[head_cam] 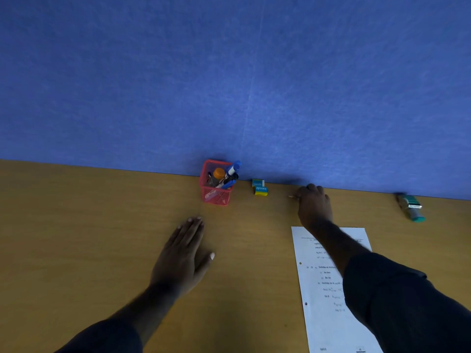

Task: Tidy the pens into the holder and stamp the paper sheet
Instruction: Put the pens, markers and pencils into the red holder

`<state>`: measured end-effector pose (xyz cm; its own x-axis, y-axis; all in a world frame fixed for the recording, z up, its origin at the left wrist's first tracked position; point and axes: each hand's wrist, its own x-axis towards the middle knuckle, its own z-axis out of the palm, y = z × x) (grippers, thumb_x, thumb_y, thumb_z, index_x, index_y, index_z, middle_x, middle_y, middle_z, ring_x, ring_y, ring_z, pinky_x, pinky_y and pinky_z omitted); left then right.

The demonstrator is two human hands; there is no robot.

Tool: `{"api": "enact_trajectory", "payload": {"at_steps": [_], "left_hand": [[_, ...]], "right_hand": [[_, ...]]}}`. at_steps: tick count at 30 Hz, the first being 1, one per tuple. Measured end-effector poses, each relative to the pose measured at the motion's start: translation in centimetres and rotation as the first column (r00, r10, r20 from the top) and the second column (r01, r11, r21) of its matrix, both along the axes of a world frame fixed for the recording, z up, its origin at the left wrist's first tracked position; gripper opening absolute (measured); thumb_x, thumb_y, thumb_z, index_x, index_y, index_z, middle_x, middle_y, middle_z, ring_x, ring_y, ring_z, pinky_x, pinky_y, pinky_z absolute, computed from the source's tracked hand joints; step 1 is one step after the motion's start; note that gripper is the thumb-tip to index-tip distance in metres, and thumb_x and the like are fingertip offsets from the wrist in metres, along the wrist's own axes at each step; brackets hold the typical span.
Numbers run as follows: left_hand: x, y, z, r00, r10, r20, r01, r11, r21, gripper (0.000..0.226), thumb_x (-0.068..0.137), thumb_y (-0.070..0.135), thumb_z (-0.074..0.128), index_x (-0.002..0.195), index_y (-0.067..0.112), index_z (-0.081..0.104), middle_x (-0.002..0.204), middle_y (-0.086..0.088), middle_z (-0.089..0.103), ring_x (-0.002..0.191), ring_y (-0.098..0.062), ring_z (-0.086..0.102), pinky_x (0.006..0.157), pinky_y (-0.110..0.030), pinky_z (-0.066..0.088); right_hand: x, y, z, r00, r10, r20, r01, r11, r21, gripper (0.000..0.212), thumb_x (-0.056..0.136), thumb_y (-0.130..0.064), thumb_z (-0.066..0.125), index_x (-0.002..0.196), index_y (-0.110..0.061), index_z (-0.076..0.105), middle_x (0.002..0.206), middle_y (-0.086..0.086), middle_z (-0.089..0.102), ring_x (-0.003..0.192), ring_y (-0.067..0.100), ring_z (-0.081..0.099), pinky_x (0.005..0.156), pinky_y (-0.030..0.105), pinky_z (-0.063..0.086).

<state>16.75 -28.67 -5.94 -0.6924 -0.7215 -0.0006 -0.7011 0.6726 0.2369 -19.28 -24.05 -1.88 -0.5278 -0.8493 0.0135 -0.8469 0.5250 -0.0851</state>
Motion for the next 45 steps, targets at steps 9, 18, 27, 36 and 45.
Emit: {"api": "enact_trajectory", "payload": {"at_steps": [9, 18, 27, 36, 45], "left_hand": [[-0.1, 0.1, 0.1, 1.000, 0.000, -0.008, 0.000, 1.000, 0.007, 0.079, 0.097, 0.062, 0.033, 0.157, 0.012, 0.024, 0.167, -0.001, 0.018, 0.155, -0.017, 0.016, 0.125, -0.036, 0.012], [-0.2, 0.1, 0.1, 0.999, 0.006, -0.035, -0.006, 1.000, 0.015, 0.079, 0.096, 0.061, 0.034, 0.157, 0.011, 0.025, 0.167, -0.001, 0.019, 0.154, -0.017, 0.017, 0.126, -0.037, 0.015], [-0.2, 0.0, -0.6, 1.000, 0.014, 0.001, -0.014, 0.999, 0.032, 0.081, 0.097, 0.066, 0.026, 0.159, 0.015, 0.014, 0.169, 0.002, 0.010, 0.156, -0.013, 0.007, 0.127, -0.038, 0.015], [-0.2, 0.0, -0.6, 1.000, 0.013, 0.005, -0.014, 0.999, 0.029, 0.080, 0.097, 0.065, 0.026, 0.159, 0.014, 0.018, 0.168, 0.000, 0.014, 0.155, -0.015, 0.011, 0.126, -0.038, 0.017], [-0.1, 0.1, -0.4, 1.000, 0.017, 0.001, -0.017, 1.000, 0.026, 0.080, 0.097, 0.064, 0.029, 0.159, 0.014, 0.018, 0.168, 0.002, 0.013, 0.155, -0.013, 0.009, 0.126, -0.036, 0.014]], "right_hand": [[6.2, -1.4, 3.9, 0.874, 0.210, 0.439, 0.145, 0.749, -0.647, 0.024, 0.094, -0.004, 0.052, 0.115, -0.016, 0.053, 0.090, 0.007, 0.063, 0.081, 0.024, 0.060, 0.067, 0.033, 0.048], [12.8, -4.3, 9.8, 0.733, 0.459, 0.501, 0.210, 0.548, -0.810, 0.014, 0.096, -0.013, 0.055, 0.109, -0.016, 0.051, 0.089, -0.003, 0.065, 0.077, 0.012, 0.065, 0.062, 0.023, 0.046], [14.7, -5.6, 8.3, 0.856, 0.393, 0.337, -0.053, 0.715, -0.698, 0.013, 0.093, -0.015, 0.056, 0.105, -0.015, 0.059, 0.093, 0.001, 0.066, 0.091, 0.020, 0.056, 0.077, 0.045, 0.048], [14.7, -6.5, 9.5, 0.938, 0.316, 0.144, -0.181, 0.799, -0.574, 0.013, 0.092, -0.023, 0.058, 0.094, -0.014, 0.067, 0.098, 0.004, 0.062, 0.098, 0.027, 0.048, 0.079, 0.039, 0.038], [14.8, -7.1, 9.9, 0.938, 0.347, -0.003, -0.330, 0.890, -0.315, 0.021, 0.093, -0.030, 0.052, 0.100, -0.016, 0.066, 0.109, 0.005, 0.053, 0.105, 0.028, 0.043, 0.084, 0.040, 0.033]]}}
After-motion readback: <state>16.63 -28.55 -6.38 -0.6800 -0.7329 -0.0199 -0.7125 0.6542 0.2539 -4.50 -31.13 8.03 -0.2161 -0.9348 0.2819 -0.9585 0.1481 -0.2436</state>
